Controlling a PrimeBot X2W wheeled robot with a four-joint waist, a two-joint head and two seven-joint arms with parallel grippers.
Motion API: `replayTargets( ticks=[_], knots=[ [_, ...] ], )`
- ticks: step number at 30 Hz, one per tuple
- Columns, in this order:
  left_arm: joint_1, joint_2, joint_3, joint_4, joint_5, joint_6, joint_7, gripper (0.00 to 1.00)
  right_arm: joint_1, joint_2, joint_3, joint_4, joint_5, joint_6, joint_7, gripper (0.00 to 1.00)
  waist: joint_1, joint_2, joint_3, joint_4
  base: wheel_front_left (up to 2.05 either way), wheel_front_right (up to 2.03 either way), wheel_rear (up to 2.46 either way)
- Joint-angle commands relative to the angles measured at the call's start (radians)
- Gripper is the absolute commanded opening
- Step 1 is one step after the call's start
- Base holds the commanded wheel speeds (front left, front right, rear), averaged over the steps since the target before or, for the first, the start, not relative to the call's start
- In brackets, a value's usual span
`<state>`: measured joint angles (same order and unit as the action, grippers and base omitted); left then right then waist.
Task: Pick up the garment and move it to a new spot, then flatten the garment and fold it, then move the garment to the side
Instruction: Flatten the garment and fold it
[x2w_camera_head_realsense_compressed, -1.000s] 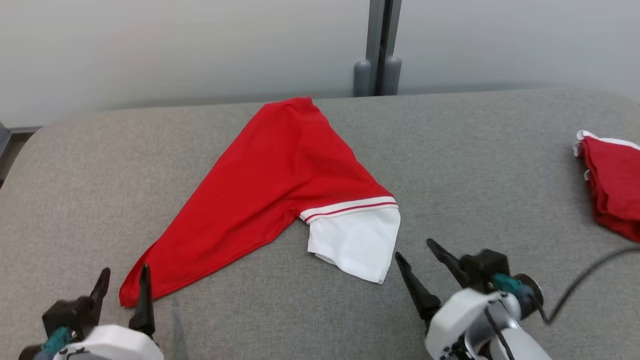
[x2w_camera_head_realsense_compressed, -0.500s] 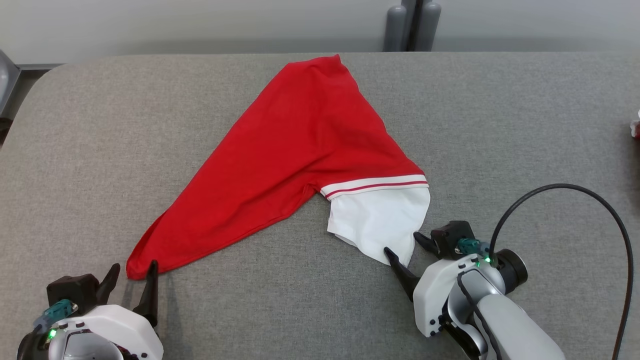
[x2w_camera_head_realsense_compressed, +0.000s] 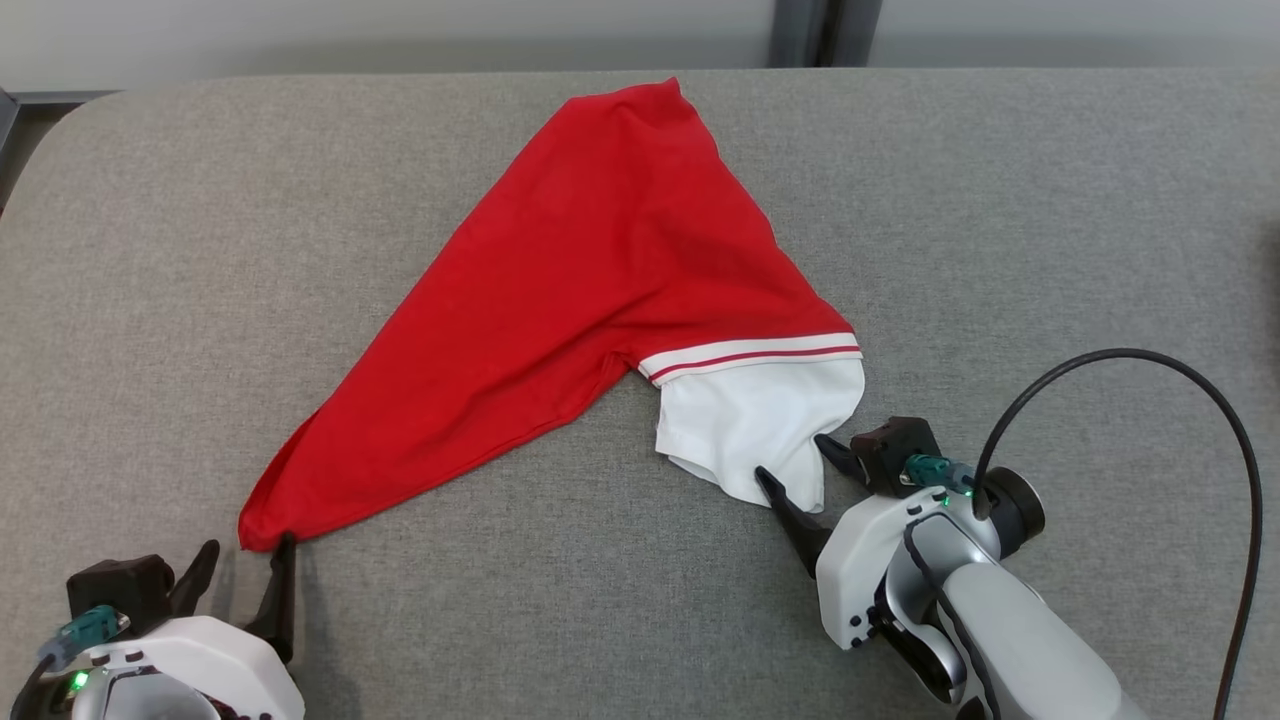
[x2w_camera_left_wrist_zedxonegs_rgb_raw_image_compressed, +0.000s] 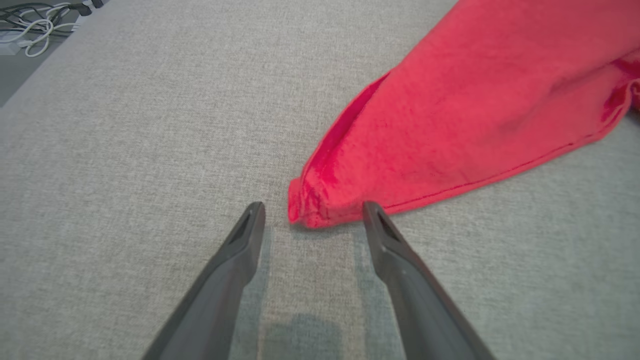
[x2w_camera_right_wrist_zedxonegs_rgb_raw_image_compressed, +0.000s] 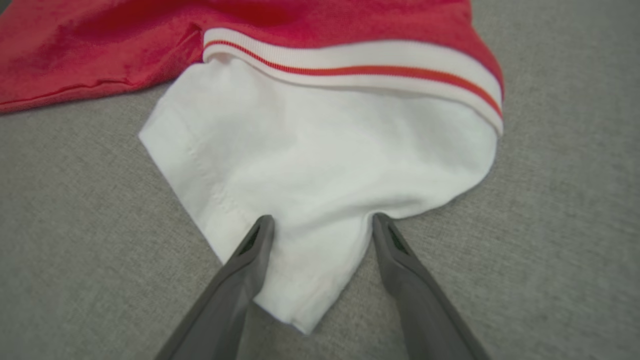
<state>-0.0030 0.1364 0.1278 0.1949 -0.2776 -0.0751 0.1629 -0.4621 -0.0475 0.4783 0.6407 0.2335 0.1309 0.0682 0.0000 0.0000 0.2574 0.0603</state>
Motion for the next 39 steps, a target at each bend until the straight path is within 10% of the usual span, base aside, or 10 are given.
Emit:
replayTargets(
  ticks=[1,13,15,16,17,20,30,39],
  knots=[
    [-0.011,0.009,0.007,-0.004,-0.002,0.005,-0.006,1.0,0.014,-0.007,0.01,0.029,0.004,0.0,0.009,1.0,0.0,0.0,0.005,0.002,0.0,0.0,0.0],
    [-0.081,0.053,-0.021,0.059,-0.015,-0.018,0.012,1.0,-0.006,-0.007,0.053,0.036,0.016,0.0,0.033,1.0,0.0,0.0,0.058,-0.016,0.0,0.0,0.0],
    [-0.089,0.056,-0.033,0.076,-0.02,-0.023,0.025,0.65,-0.007,-0.007,0.067,0.044,0.019,0.0,0.045,1.0,0.0,0.0,0.063,-0.02,0.0,0.0,0.0],
    [-0.091,0.059,-0.039,0.085,-0.021,-0.026,0.03,0.2,-0.007,-0.007,0.074,0.047,0.02,0.0,0.048,0.97,0.0,0.0,0.065,-0.021,0.0,0.0,0.0],
    [-0.091,0.06,-0.045,0.094,-0.02,-0.028,0.03,0.02,-0.008,-0.007,0.08,0.049,0.018,0.0,0.047,0.59,0.0,0.0,0.067,-0.022,0.0,0.0,0.0],
    [-0.091,0.068,-0.064,0.129,-0.021,-0.035,0.028,0.0,-0.011,-0.007,0.103,0.055,0.015,0.0,0.05,0.0,0.0,0.0,0.071,-0.025,0.0,0.0,0.0],
    [-0.115,0.067,-0.067,0.034,-0.132,-0.051,-0.021,0.0,-0.06,-0.012,0.007,-0.049,0.1,-0.003,-0.067,0.0,0.0,0.0,0.072,-0.031,0.0,0.0,0.0],
    [-0.055,0.069,-0.068,-0.273,-0.207,-0.05,0.033,0.0,-0.021,-0.044,-0.213,-0.407,0.211,0.0,-0.097,0.0,0.0,0.0,0.053,-0.067,0.0,0.0,0.0]
  ],
)
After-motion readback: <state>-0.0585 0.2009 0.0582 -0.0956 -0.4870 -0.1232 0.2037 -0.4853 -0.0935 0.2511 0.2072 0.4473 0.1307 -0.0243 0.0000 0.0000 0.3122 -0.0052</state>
